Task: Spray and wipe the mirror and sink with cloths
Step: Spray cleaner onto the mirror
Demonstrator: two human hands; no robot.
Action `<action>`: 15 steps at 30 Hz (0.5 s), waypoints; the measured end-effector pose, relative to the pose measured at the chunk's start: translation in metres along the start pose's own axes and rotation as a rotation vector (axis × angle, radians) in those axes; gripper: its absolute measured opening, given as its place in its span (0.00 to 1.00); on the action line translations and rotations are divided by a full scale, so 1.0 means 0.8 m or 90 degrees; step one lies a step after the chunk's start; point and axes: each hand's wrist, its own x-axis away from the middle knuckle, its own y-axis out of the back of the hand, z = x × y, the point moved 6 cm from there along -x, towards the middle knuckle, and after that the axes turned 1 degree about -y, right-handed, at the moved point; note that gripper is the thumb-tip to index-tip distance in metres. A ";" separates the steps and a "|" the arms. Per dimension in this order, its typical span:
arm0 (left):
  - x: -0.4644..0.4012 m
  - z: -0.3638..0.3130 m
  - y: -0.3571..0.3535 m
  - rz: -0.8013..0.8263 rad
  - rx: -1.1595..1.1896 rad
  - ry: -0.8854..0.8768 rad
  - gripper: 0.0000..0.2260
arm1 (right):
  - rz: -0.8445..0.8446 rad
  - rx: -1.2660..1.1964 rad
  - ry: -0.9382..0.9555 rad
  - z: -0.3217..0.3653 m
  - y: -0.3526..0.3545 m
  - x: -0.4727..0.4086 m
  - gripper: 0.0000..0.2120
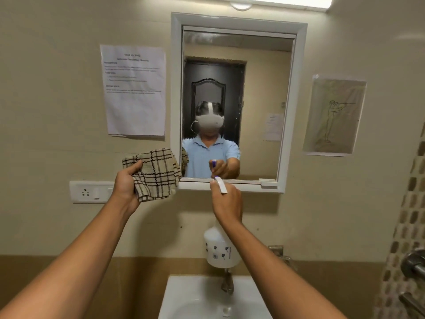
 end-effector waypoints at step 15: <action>0.003 0.005 0.032 -0.004 0.020 0.009 0.23 | -0.046 0.005 -0.056 -0.028 0.005 0.013 0.19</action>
